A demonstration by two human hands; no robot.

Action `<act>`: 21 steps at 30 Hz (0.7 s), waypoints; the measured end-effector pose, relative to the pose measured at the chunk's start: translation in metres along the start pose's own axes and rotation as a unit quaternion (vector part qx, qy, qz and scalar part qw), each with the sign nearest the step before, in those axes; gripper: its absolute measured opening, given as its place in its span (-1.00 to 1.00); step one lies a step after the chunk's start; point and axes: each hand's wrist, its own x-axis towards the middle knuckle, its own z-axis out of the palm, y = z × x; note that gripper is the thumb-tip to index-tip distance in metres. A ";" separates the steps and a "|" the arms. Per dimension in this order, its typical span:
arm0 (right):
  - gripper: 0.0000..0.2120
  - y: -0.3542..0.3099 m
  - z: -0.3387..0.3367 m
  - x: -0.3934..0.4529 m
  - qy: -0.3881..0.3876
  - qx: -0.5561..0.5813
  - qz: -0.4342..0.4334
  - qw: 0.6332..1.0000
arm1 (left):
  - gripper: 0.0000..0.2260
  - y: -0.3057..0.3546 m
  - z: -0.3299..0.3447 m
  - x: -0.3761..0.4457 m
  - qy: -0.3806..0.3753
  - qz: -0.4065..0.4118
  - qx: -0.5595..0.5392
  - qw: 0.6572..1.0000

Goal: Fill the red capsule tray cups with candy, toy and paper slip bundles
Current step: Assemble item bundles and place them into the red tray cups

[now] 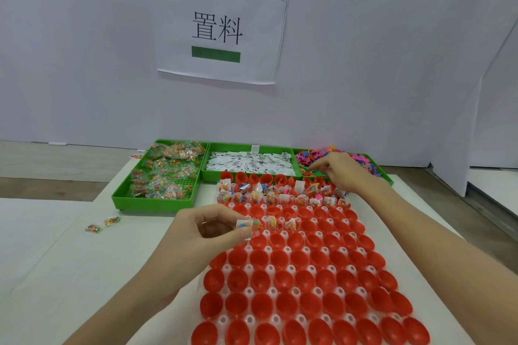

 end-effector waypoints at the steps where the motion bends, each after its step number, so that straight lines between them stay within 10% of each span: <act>1: -0.65 -0.001 0.001 0.006 -0.004 0.006 -0.008 1.000 | -0.79 0.000 -0.001 0.000 0.001 0.001 -0.002 1.000; 12: -0.95 -0.007 -0.003 0.031 -0.035 -0.020 -0.002 0.999 | -0.80 -0.001 -0.002 0.001 0.001 -0.002 -0.003 1.000; 21: -0.89 -0.014 -0.021 -0.010 0.102 0.346 0.068 0.930 | -0.84 0.000 -0.002 -0.002 -0.001 0.020 -0.002 1.000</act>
